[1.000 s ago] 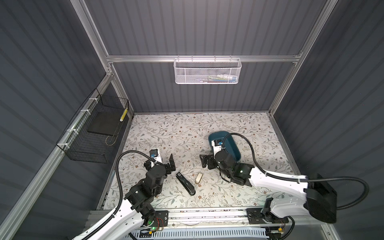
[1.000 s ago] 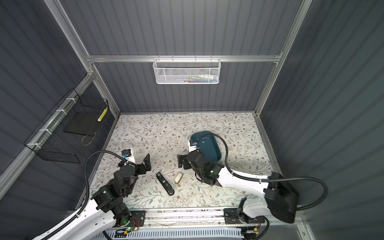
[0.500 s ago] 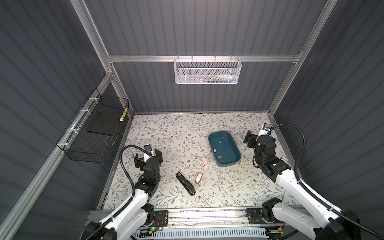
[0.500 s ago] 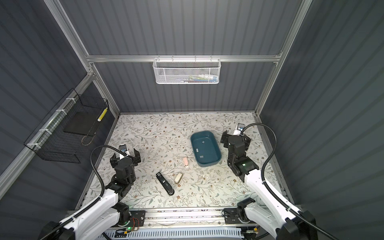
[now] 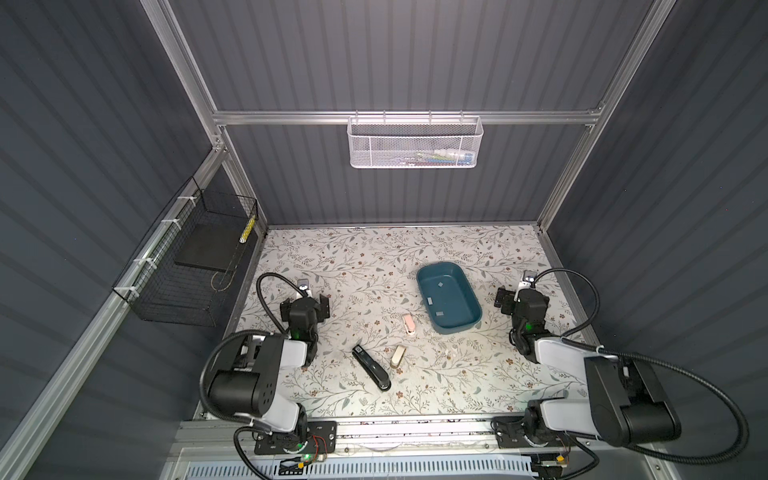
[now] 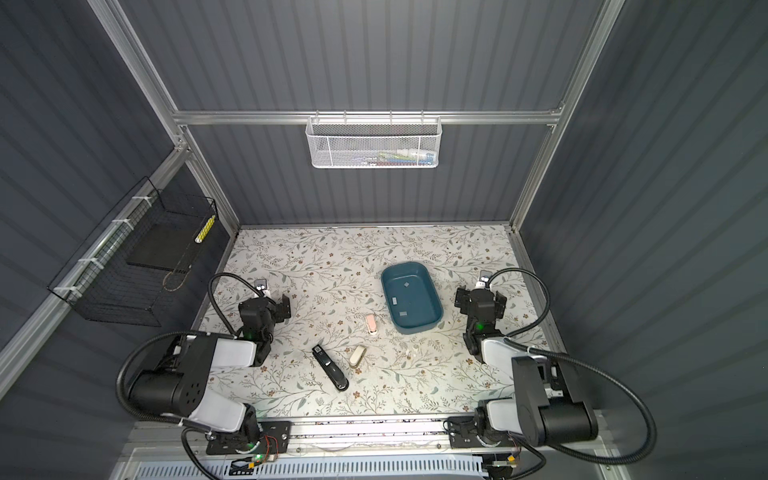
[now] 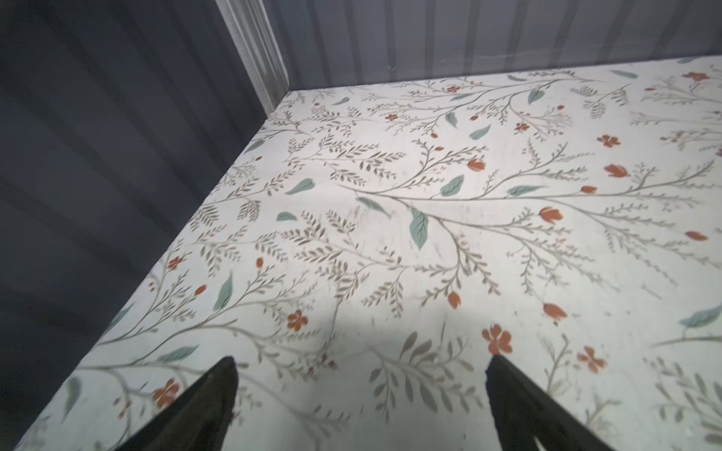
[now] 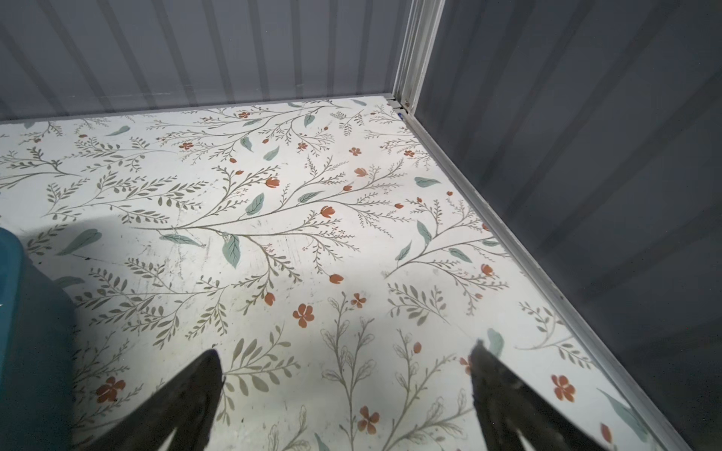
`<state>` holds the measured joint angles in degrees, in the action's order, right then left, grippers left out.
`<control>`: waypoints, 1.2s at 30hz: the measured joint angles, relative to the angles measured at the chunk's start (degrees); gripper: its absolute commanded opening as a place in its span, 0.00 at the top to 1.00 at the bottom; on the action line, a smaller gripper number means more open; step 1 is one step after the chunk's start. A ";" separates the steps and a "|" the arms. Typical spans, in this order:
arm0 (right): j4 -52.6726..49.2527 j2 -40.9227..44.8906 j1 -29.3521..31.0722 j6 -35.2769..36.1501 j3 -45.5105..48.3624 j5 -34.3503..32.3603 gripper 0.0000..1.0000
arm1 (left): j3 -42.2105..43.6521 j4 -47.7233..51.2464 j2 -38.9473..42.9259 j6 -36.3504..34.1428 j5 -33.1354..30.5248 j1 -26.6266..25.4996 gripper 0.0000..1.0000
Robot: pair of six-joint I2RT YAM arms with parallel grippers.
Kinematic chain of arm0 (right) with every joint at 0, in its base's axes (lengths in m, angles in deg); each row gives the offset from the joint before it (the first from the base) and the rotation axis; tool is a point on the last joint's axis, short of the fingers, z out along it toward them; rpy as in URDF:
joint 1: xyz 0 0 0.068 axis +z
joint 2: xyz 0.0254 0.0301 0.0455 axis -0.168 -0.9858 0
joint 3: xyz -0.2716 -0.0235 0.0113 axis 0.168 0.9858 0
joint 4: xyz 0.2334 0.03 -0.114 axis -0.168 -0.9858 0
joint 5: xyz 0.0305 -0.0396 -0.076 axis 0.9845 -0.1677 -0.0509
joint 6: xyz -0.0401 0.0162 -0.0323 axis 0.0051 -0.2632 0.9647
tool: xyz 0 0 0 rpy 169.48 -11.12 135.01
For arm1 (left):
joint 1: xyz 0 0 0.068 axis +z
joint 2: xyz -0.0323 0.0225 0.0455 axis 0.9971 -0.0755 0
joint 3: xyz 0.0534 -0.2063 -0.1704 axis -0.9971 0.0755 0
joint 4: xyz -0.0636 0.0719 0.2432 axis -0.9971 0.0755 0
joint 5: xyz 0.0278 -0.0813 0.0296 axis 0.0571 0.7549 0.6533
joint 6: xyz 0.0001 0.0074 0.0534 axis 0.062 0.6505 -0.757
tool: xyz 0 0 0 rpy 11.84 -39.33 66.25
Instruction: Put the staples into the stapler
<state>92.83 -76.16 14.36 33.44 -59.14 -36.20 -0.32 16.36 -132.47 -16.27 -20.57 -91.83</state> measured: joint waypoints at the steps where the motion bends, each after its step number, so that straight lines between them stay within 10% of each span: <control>1: 1.16 -1.14 -0.55 0.22 -0.15 0.98 0.01 | -1.07 -0.90 -2.56 0.50 1.36 0.81 0.01; 14: 12.39 -4.44 -8.17 -1.33 3.02 15.91 0.01 | -4.61 0.50 -5.79 1.66 14.40 4.26 0.00; 36: 14.10 -4.44 -8.17 -1.51 3.02 17.20 0.01 | -5.22 1.51 -5.79 1.53 16.04 4.26 0.01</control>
<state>106.93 -80.59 6.18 31.93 -56.12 -19.00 -5.55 17.87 -138.26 -14.74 -4.53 -87.56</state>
